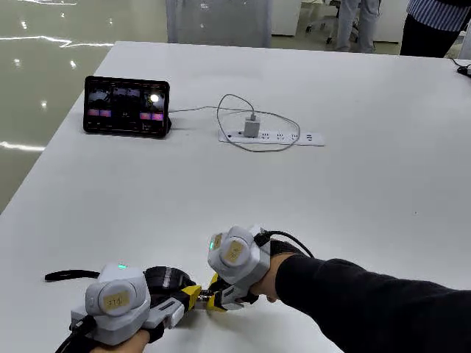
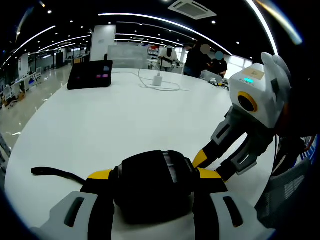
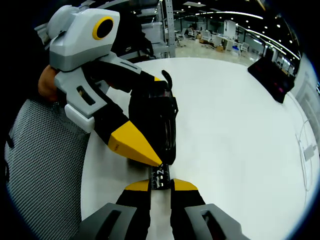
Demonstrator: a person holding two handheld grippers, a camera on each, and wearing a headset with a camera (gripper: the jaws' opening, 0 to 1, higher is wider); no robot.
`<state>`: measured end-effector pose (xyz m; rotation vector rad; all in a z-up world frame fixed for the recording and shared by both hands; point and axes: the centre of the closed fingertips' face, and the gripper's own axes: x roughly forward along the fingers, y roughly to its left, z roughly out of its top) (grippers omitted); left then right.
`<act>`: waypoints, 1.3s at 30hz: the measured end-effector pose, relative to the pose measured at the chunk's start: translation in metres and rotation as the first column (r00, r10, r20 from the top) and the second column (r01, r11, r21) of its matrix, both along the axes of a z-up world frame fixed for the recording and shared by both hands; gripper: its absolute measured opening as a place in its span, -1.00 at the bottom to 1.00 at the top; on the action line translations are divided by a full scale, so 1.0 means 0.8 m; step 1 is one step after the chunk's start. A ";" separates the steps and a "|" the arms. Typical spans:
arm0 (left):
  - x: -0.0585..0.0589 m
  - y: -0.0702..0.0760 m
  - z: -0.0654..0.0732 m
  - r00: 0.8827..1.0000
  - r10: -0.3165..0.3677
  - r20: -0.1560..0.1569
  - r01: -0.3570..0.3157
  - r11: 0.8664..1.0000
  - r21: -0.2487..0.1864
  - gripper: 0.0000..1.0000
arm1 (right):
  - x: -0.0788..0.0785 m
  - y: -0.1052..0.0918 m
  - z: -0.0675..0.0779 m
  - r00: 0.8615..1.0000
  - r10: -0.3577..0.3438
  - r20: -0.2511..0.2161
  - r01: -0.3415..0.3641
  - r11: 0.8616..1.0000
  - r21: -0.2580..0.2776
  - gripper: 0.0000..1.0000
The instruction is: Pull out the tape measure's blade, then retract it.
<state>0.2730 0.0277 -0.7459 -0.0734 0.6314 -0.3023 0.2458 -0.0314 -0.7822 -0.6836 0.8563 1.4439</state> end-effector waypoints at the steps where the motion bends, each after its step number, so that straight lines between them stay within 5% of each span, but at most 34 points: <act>1: 0.000 0.000 0.000 1.000 0.000 0.000 0.000 1.000 0.000 0.18 | 0.000 0.000 0.000 1.000 0.001 0.000 -0.001 1.000 0.001 -0.79; 39: 0.001 0.000 0.001 1.000 -0.007 0.008 0.007 1.000 -0.007 0.19 | -0.002 0.021 0.001 1.000 0.004 -0.004 -0.004 1.000 0.027 -0.78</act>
